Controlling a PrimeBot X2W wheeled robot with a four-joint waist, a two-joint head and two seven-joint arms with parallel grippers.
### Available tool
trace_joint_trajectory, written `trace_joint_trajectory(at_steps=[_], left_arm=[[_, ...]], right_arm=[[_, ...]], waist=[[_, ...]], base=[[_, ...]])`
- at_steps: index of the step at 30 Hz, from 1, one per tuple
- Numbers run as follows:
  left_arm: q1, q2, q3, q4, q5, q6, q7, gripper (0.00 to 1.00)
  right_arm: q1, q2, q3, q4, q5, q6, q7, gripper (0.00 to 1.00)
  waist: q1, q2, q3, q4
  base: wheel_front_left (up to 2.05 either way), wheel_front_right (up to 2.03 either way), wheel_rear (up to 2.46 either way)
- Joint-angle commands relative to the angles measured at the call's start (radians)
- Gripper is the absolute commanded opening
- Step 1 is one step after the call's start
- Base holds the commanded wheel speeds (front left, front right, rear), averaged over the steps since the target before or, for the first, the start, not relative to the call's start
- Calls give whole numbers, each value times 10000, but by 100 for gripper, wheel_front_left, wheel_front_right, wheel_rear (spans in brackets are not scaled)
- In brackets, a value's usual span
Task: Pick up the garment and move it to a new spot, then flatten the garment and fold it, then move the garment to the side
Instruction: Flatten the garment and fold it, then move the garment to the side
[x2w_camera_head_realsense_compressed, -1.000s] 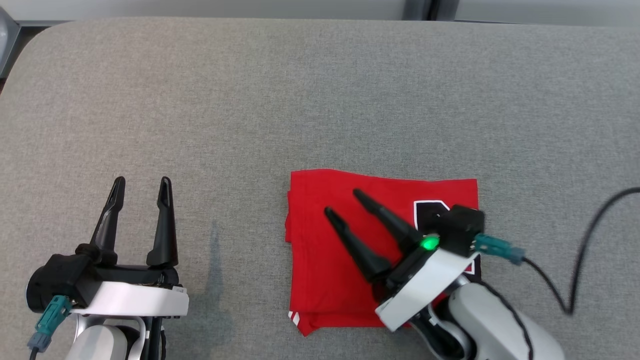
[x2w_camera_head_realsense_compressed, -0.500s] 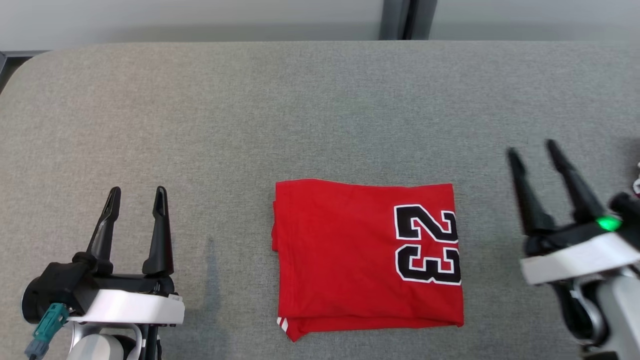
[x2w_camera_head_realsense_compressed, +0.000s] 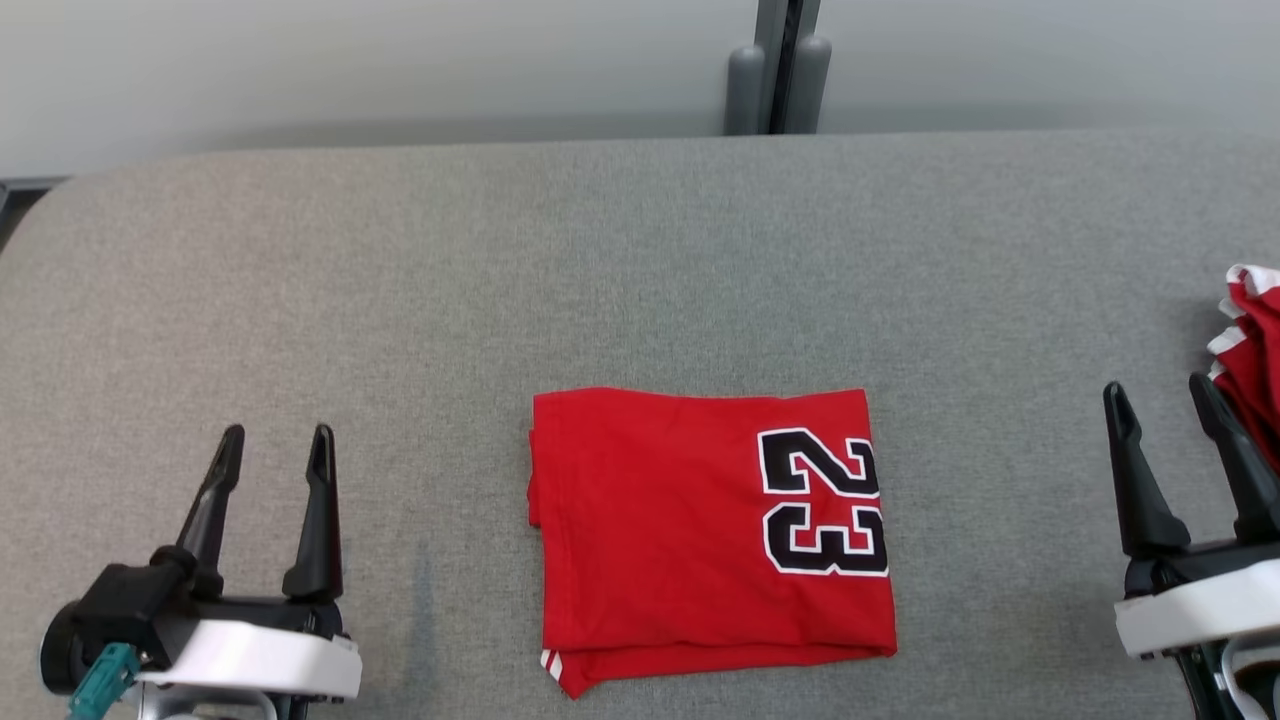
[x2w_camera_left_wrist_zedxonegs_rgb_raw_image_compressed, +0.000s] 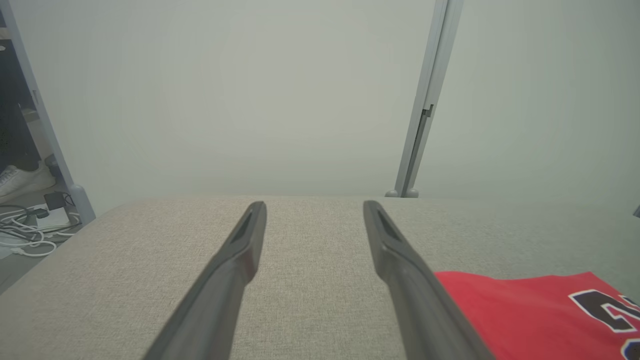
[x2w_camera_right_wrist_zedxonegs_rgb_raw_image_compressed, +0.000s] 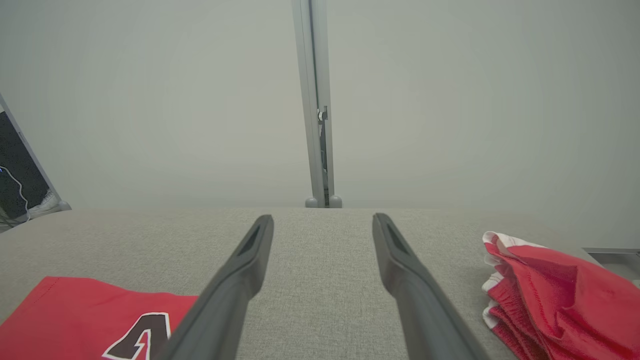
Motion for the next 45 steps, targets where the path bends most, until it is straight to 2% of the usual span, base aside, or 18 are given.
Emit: trace_joint_trajectory(at_steps=[1,16,45], left_arm=[[127,94,2,31,-2,-19,33,100],[1108,413,-332,-8,-4,-79,410,100],[1233,528,-233,-26,-270,156,408,100]], right_arm=[[183,-6,-93,-71,-55,1,82,100],[1501,215,-314,-463,-341,1,865,100],[1843,405,-422,-727,-371,1,1050,100]], waist=[[0,-1,-286,-25],[0,-1,-1506,-110],[0,-1,-1743,-147]], base=[[0,0,0],[0,0,0],[0,0,0]])
